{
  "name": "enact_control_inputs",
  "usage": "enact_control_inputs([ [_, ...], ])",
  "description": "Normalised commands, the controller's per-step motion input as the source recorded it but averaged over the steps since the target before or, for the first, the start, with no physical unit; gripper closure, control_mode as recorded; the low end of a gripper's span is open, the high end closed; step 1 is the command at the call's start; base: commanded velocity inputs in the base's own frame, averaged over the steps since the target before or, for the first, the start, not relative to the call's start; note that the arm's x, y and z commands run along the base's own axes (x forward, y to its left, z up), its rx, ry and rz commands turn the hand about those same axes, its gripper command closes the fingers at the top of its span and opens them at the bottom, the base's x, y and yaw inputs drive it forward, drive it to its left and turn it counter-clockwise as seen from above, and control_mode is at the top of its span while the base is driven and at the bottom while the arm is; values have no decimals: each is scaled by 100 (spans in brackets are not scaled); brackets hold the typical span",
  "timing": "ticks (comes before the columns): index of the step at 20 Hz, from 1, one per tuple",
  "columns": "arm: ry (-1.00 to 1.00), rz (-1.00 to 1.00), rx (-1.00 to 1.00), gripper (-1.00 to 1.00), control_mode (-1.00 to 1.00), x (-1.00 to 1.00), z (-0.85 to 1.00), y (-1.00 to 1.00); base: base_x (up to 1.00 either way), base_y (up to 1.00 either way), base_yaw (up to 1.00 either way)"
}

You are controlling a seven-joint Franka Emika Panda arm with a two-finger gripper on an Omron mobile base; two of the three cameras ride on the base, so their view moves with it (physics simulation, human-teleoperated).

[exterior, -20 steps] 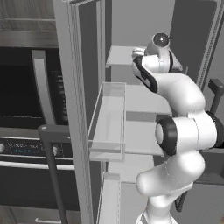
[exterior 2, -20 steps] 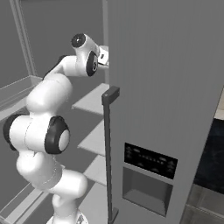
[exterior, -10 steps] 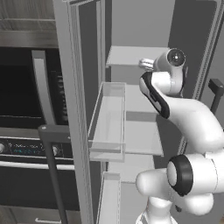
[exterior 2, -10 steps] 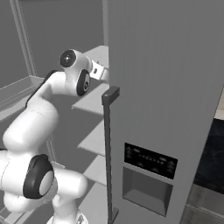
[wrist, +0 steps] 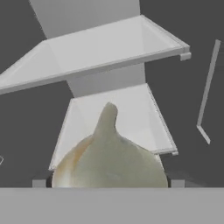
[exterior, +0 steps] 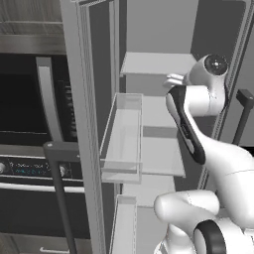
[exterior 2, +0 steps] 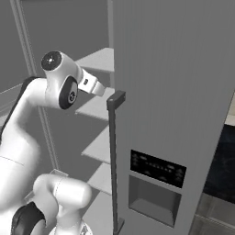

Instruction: Grab the garlic and onion from the fridge, place them in the blender, close the lid, and turn on the blender to create a marinade.

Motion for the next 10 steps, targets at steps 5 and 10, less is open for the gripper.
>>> enact_control_inputs([
  [5,1,0,0,100,-100,-100,-30,9,0,0,0],
  [10,1,0,0,100,-100,-100,-37,10,0,0,0],
])
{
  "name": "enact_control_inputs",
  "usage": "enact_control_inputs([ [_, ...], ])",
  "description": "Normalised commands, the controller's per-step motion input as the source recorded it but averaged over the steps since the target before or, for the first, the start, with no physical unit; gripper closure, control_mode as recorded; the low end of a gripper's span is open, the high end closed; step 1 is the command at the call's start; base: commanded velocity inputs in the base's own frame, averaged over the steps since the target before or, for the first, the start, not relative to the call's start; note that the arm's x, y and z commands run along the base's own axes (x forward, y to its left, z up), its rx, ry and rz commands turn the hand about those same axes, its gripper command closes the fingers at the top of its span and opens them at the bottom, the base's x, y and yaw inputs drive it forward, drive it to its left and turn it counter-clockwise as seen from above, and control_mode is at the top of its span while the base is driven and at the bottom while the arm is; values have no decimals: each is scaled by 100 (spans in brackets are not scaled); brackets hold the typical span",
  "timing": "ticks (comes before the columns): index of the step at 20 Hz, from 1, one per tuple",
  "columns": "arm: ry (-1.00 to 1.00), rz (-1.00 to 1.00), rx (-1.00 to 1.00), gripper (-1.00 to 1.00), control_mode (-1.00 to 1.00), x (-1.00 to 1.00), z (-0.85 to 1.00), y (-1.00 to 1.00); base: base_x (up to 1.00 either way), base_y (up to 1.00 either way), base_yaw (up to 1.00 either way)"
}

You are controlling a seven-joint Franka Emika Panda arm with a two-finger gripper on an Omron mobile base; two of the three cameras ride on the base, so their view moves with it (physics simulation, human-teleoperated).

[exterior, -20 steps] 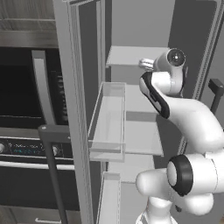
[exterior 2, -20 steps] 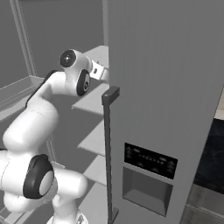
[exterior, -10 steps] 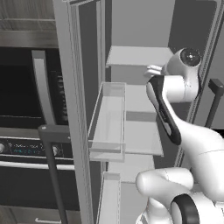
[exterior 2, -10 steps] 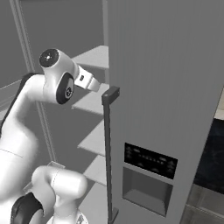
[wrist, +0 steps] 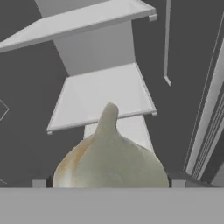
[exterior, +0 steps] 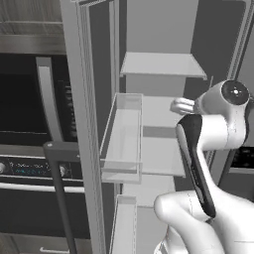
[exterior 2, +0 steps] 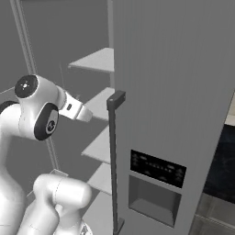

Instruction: Grab the garlic and onion from the fridge, place them in the blender, close the lid, and turn on the blender to create a marinade.

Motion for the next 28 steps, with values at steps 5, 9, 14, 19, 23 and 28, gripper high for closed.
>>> enact_control_inputs([
  [5,13,0,0,100,-100,-72,-40,11,0,0,0],
  [9,3,0,1,100,-100,-88,-18,0,0,0,0],
  [14,0,0,0,100,100,0,0,0,-100,11,2],
  [19,0,0,0,100,100,0,0,0,-100,45,24],
  [23,0,0,0,100,100,0,0,0,-94,58,48],
  [28,0,0,0,100,100,0,0,0,-72,64,57],
])
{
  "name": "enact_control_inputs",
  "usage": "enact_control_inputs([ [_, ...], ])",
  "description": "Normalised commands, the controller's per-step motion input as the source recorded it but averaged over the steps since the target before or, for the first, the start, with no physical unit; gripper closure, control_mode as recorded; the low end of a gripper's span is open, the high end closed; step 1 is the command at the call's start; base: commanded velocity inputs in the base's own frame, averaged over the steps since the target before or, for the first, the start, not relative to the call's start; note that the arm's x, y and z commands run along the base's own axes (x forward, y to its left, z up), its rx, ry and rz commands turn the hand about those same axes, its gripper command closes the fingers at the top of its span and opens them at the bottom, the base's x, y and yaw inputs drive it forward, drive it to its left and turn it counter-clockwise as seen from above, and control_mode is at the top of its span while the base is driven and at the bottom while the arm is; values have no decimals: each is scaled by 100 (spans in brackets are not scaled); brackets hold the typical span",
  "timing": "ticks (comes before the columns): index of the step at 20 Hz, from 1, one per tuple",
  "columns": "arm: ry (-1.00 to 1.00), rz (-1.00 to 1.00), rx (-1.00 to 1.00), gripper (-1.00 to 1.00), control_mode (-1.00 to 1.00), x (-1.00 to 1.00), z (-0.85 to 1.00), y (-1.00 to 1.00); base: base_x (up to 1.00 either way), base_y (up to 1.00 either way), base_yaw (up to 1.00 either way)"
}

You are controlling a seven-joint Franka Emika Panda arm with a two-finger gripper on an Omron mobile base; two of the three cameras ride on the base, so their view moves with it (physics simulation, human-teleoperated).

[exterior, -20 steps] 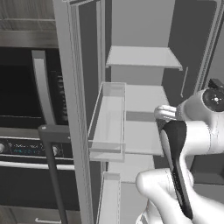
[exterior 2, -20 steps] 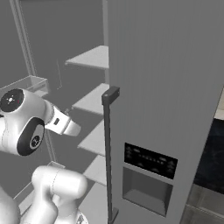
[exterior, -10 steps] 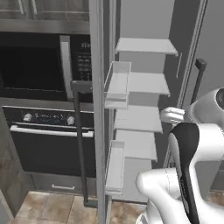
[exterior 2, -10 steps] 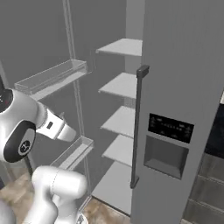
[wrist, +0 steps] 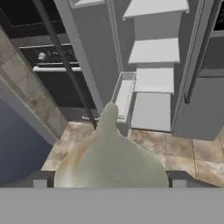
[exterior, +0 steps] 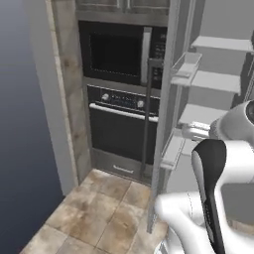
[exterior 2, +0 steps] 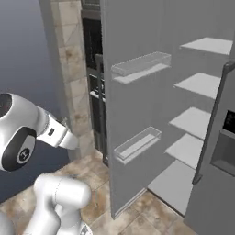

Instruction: Grab the garlic and onion from the fridge, place them in the blender, close the lid, and turn on the blender to create a marinade.

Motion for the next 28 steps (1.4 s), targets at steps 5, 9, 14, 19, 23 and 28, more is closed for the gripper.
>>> enact_control_inputs([
  [5,0,0,0,100,100,0,0,0,-49,78,66],
  [9,0,0,0,100,100,0,0,0,-40,87,72],
  [14,0,0,0,100,100,0,0,0,-40,95,74],
  [19,0,0,0,100,100,0,0,0,-39,100,71],
  [23,0,0,0,100,100,0,0,0,10,96,58],
  [28,0,0,0,100,100,0,0,0,89,73,33],
])
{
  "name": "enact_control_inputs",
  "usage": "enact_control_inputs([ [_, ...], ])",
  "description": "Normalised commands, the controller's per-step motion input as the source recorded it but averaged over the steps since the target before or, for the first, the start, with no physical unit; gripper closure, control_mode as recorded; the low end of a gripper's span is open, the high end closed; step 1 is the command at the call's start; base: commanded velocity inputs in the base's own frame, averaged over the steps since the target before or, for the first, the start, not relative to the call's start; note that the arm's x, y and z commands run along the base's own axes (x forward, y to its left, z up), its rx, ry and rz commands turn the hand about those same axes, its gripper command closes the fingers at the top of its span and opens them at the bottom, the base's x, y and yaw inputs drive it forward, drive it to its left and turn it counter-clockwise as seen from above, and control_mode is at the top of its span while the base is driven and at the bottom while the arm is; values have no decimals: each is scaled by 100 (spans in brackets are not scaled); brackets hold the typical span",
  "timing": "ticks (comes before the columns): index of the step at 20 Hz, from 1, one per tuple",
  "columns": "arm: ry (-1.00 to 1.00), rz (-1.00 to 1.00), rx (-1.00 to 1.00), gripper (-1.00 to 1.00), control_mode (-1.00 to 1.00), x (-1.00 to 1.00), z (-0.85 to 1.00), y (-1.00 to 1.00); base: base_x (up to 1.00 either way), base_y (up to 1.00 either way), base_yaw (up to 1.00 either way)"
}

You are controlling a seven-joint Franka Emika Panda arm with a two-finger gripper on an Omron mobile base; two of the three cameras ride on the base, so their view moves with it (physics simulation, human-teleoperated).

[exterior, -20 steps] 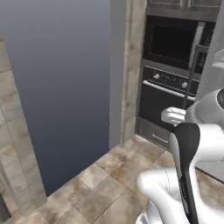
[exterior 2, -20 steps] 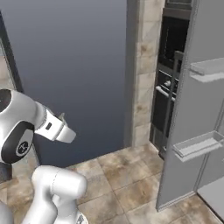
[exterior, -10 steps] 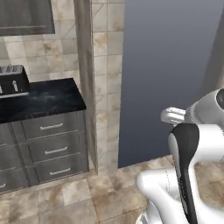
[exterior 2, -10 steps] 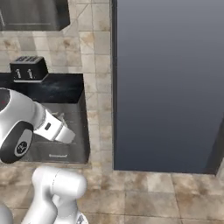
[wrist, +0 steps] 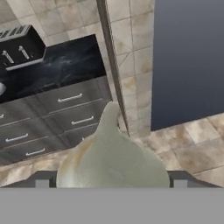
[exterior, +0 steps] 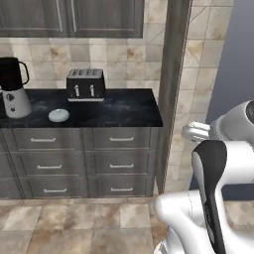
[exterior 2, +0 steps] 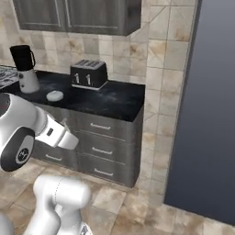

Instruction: Grab the garlic and onion from the fridge, place them in the blender, close the lid, and turn on the blender to create a marinade.

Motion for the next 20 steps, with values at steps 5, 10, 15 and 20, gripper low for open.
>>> enact_control_inputs([
  [5,0,0,0,100,100,0,0,0,100,73,4],
  [10,0,0,0,100,100,0,0,0,96,98,-15],
  [15,0,0,0,100,100,0,0,0,75,100,-20],
  [20,0,0,0,100,100,0,0,0,68,100,-18],
])
